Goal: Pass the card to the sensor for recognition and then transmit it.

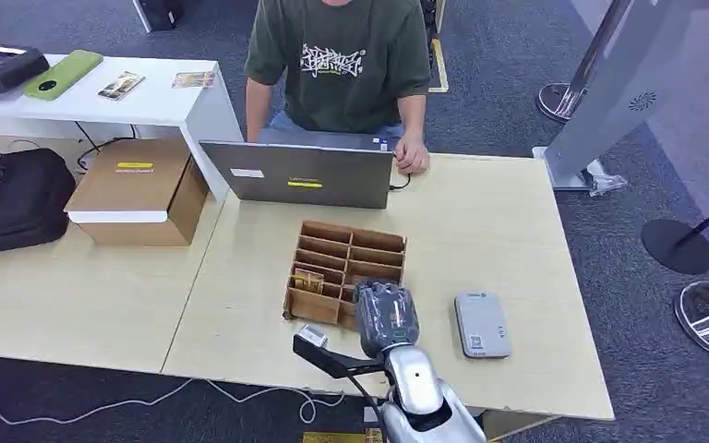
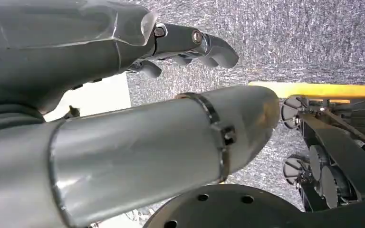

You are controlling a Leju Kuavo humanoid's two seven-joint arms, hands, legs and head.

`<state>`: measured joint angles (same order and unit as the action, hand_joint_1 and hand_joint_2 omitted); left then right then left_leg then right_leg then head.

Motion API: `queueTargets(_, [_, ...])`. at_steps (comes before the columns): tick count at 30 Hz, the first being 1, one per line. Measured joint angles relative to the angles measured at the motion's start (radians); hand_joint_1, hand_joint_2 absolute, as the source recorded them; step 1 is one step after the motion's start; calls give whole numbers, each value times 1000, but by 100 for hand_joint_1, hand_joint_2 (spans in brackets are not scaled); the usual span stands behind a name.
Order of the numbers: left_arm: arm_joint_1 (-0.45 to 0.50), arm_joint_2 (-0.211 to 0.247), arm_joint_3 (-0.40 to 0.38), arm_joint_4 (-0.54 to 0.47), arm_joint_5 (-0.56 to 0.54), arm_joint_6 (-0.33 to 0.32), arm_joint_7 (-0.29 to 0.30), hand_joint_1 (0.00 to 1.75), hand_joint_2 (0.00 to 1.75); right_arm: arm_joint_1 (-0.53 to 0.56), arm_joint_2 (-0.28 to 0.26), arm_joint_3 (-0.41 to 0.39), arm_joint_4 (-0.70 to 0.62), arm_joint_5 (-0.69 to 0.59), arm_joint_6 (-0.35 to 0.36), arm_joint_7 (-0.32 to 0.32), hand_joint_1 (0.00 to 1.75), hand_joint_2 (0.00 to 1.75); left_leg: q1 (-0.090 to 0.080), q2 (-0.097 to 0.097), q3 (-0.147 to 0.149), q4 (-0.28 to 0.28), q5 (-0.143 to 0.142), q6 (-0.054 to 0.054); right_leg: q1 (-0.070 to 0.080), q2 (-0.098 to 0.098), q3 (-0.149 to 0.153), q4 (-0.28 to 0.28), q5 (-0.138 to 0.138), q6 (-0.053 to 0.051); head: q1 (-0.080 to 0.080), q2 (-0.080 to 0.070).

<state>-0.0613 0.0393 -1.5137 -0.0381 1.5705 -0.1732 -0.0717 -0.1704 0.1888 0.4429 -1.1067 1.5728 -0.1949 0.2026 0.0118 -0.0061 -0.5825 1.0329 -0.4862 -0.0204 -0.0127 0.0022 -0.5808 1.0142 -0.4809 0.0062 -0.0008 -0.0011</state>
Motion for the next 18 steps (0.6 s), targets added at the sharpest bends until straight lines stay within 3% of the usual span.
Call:
queueTargets(13, [0,0,0,0,0,-1,0,0,0,0,0,-5,-3,0,-2,-5,148,175,0,0,0,0,0,0,0,0,0,0,0,0,0,0])
queueTargets(18, [1,0,0,0,0,-2,0,0,0,4,0,-7,-10,0,-5,-8,166,175,0,0,0,0,0,0,0,0,0,0,0,0,0,0])
